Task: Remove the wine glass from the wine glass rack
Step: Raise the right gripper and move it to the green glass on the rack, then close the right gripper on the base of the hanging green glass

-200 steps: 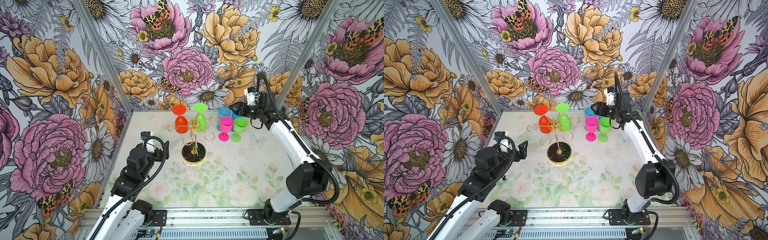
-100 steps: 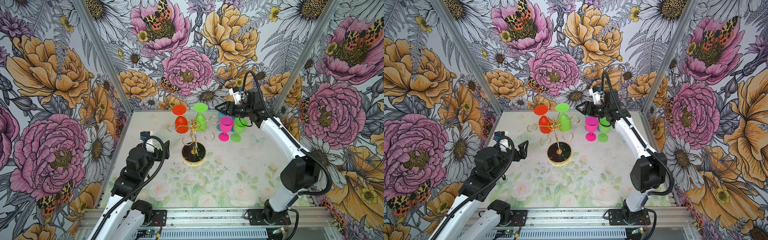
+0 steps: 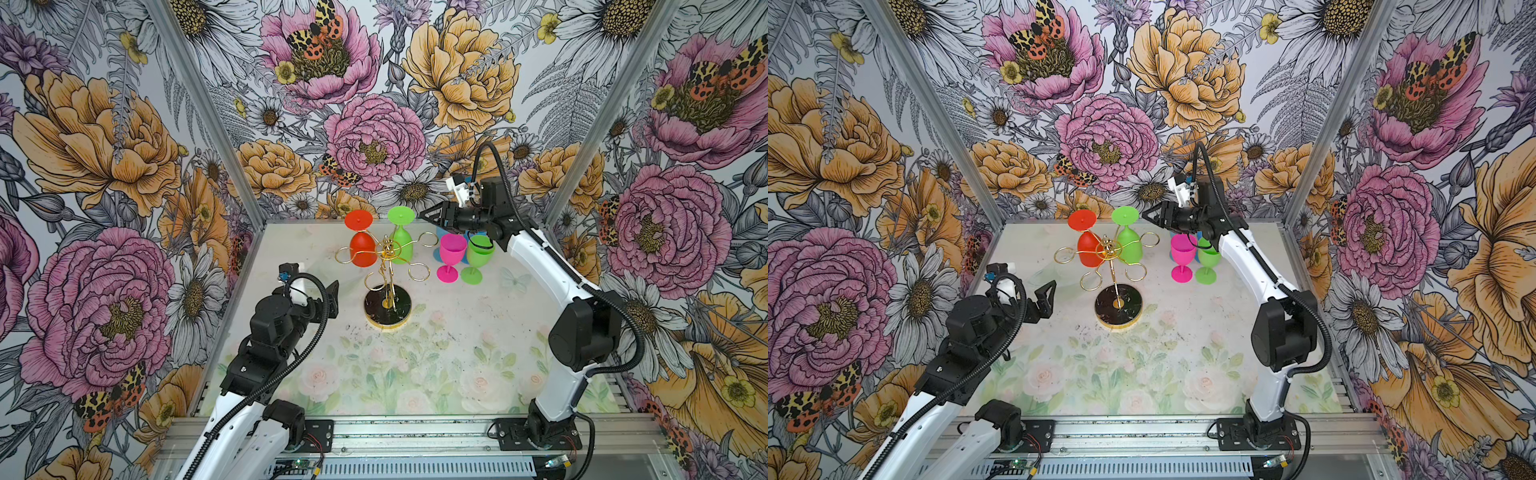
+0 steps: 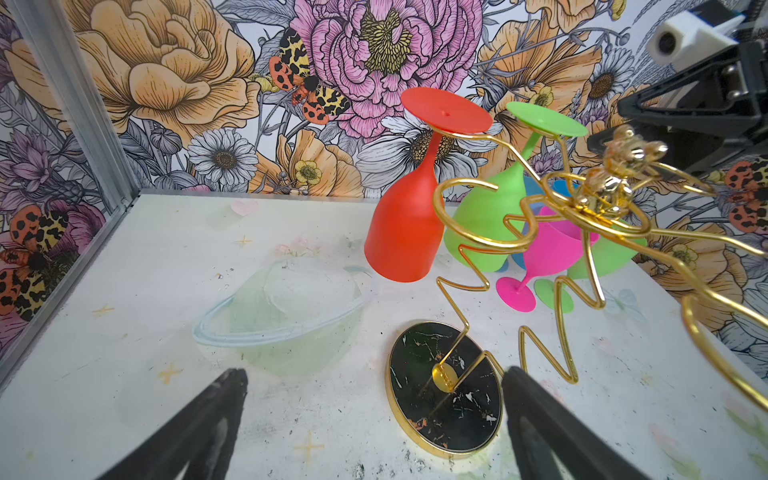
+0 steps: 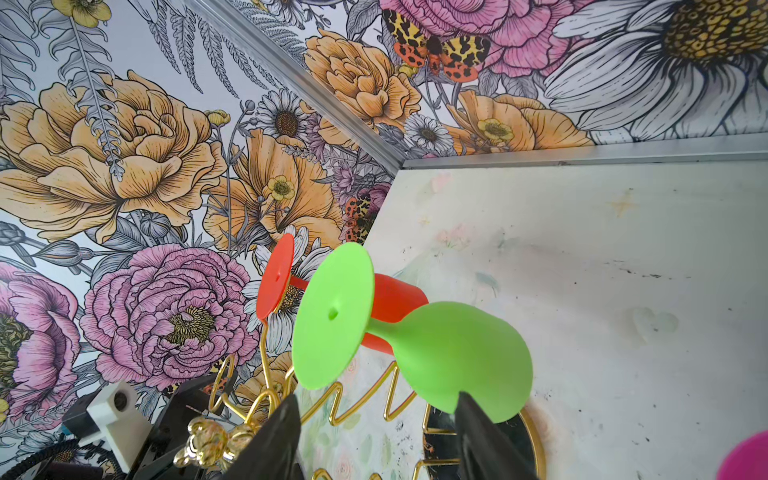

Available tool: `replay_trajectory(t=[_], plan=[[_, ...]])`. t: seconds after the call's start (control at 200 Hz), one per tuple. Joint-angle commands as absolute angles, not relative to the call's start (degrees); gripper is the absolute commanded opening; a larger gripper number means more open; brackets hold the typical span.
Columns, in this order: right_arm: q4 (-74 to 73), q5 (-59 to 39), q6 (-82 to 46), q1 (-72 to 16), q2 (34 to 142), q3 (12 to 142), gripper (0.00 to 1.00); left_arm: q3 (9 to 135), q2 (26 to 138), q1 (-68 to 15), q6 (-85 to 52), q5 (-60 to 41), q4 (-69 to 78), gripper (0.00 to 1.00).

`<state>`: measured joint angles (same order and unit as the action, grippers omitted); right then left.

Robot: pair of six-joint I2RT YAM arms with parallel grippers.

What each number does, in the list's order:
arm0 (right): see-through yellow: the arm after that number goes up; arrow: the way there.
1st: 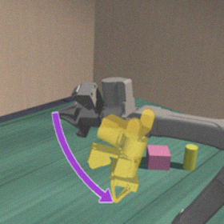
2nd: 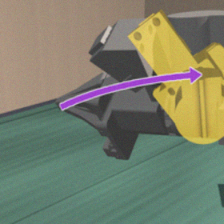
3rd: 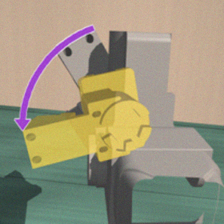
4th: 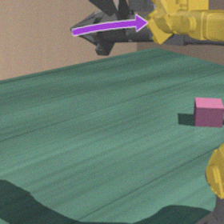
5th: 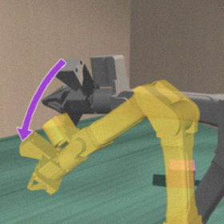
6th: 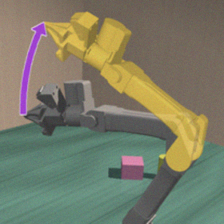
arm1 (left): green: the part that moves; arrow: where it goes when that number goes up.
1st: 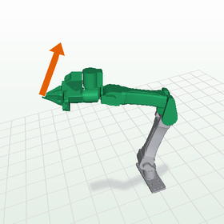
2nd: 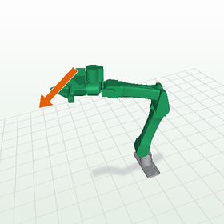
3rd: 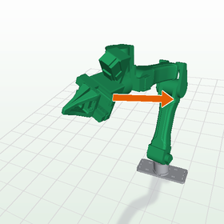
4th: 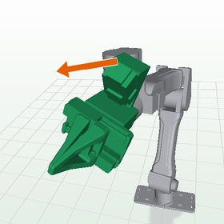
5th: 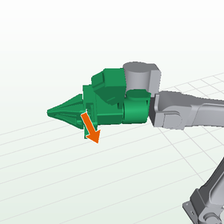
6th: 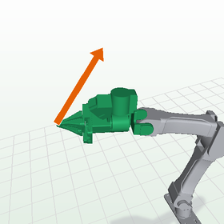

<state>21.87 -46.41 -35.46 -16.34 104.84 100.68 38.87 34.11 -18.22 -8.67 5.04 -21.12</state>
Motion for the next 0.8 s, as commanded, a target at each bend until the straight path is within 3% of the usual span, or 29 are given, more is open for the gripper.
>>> replay_trajectory(t=[0.0,0.425,0.796], plan=[[18.73,-48.13,-36.99,-17.26,105.98,103.16,0.59,37.99,33.54,-17.69,-9.14,3.69,-20.13,0.97],[17.2,-48.38,-39.69,-18.54,109.64,105.42,0.54,37.86,33.19,-17.67,-9.07,3.5,-20.13,0.97],[14.85,-49.13,-42.01,-19.06,110.87,105.59,0.37,37.92,33.2,-17.66,-9.13,3.5,-20.13,0.97]])
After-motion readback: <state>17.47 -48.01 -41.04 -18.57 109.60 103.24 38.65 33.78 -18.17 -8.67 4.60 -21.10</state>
